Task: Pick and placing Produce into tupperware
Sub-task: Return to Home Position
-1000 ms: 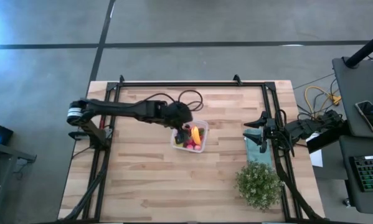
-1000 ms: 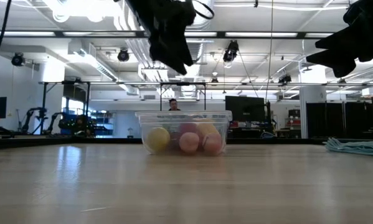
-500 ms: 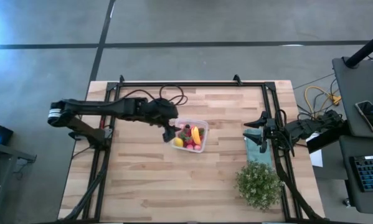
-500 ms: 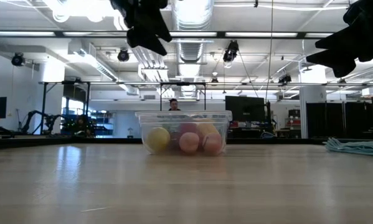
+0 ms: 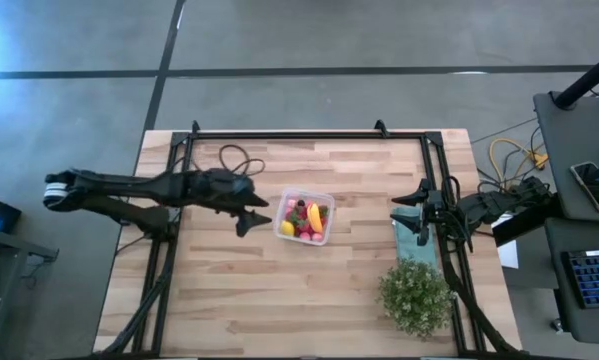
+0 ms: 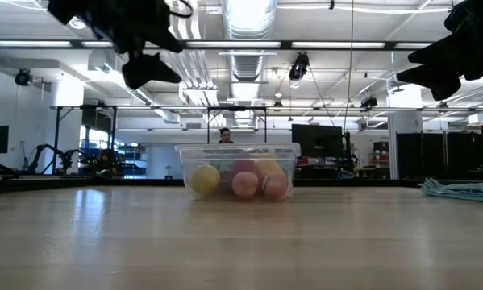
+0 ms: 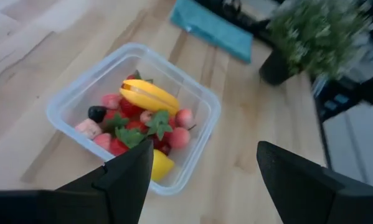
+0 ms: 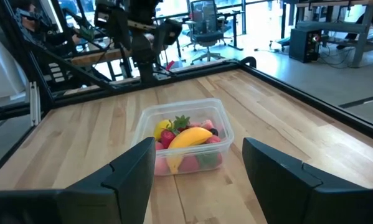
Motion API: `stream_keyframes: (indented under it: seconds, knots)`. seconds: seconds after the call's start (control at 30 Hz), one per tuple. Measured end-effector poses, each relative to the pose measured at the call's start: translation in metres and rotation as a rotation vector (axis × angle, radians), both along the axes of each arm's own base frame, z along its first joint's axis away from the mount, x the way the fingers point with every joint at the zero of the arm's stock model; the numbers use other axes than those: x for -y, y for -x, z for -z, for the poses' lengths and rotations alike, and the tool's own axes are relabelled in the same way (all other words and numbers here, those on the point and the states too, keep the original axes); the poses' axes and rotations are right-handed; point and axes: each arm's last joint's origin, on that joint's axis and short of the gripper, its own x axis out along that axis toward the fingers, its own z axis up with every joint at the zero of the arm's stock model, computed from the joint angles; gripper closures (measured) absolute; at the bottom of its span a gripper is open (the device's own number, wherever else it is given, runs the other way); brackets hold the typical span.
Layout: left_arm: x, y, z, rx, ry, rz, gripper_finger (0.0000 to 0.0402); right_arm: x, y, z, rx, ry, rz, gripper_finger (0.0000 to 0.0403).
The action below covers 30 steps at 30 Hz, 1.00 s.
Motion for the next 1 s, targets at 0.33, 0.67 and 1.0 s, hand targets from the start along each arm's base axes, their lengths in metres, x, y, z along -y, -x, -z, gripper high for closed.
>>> stream_keyframes:
  seconds: [0.33,0.67,1.0]
  knots:
    - [0.005,0.050,0.028,0.444,0.074,0.030,0.0129,0.000,0.000,0.000,0.000,0.000,0.000,0.0170]
    - [0.007,0.091,0.074,0.566,0.165,-0.002,0.0129,0.000,0.000,0.000,0.000,0.000,0.000,0.0170]
    - [0.007,0.102,0.109,0.470,0.192,-0.031,0.0129,0.000,0.000,0.000,0.000,0.000,0.000,0.0170]
